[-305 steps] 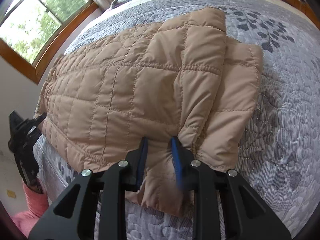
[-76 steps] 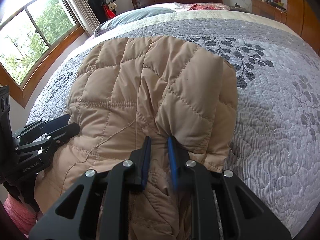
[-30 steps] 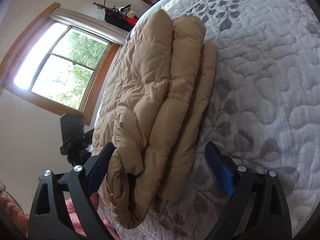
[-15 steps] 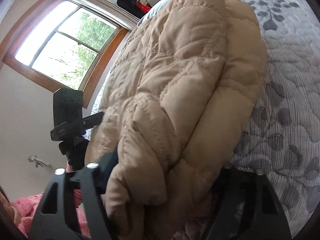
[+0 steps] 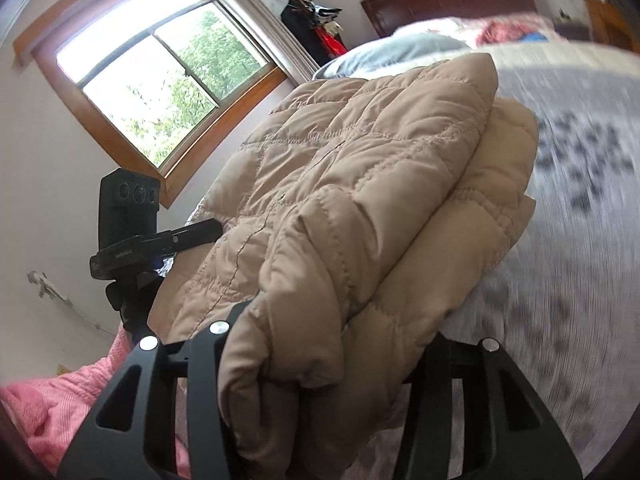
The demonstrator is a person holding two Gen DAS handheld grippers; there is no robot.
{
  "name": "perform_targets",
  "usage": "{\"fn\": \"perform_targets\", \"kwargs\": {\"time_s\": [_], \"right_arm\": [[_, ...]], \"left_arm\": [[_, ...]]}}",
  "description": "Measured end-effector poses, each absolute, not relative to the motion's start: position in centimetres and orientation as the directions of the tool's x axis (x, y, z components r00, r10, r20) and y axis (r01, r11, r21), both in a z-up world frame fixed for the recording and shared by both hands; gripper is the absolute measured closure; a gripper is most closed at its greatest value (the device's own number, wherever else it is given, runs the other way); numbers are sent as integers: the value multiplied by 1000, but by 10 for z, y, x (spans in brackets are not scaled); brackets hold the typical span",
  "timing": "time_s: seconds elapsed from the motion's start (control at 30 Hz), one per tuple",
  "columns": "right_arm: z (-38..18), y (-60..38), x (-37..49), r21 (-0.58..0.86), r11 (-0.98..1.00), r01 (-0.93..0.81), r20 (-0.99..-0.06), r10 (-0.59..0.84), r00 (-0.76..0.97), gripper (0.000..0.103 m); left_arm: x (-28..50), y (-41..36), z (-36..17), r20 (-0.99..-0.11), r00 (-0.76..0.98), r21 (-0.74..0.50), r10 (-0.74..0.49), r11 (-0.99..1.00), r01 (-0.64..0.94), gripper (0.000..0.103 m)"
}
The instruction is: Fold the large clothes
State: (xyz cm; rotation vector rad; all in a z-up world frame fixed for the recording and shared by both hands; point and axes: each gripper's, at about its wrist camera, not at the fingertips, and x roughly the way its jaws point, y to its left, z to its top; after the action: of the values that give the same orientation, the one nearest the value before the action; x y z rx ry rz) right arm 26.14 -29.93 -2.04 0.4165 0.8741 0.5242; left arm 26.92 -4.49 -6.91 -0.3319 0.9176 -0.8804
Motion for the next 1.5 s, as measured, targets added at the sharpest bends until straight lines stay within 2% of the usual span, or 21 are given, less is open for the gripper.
{"fn": "perform_targets", "kwargs": {"time_s": [0.2, 0.33, 0.47, 0.53, 0.73, 0.87, 1.1, 1.33, 1.5], "right_arm": [[-15, -275, 343, 484, 829, -279, -639, 553, 535, 58], [-40, -267, 400, 502, 825, -258, -661, 559, 501, 58], [-74, -262, 430, 530, 820, -217, -689, 565, 454, 58], [-87, -261, 435, 552, 808, -206, -682, 580, 445, 54], [-86, -276, 420, 573, 800, -180, -679, 586, 443, 37], [-77, -290, 383, 550, 815, -182, -683, 565, 462, 37], [-75, -311, 328, 540, 827, -157, -685, 540, 489, 41], [-106, -305, 332, 520, 849, -90, -742, 502, 444, 45], [-104, -303, 329, 506, 858, -89, -748, 488, 451, 46]], "left_arm": [[324, -22, -75, -529, 390, -587, -754, 657, 474, 46], [369, -4, -96, -540, 421, -588, -728, 685, 430, 46], [404, 4, -130, -596, 398, -593, -697, 717, 367, 45], [407, 9, -141, -597, 391, -594, -701, 714, 371, 43], [397, 13, -143, -628, 394, -555, -671, 741, 378, 31], [372, 14, -127, -668, 434, -469, -605, 794, 387, 24], [317, 23, -120, -718, 477, -342, -507, 854, 393, 21], [305, 23, -133, -731, 472, -340, -493, 863, 374, 19], [307, 16, -137, -737, 489, -300, -467, 874, 382, 19]]}}
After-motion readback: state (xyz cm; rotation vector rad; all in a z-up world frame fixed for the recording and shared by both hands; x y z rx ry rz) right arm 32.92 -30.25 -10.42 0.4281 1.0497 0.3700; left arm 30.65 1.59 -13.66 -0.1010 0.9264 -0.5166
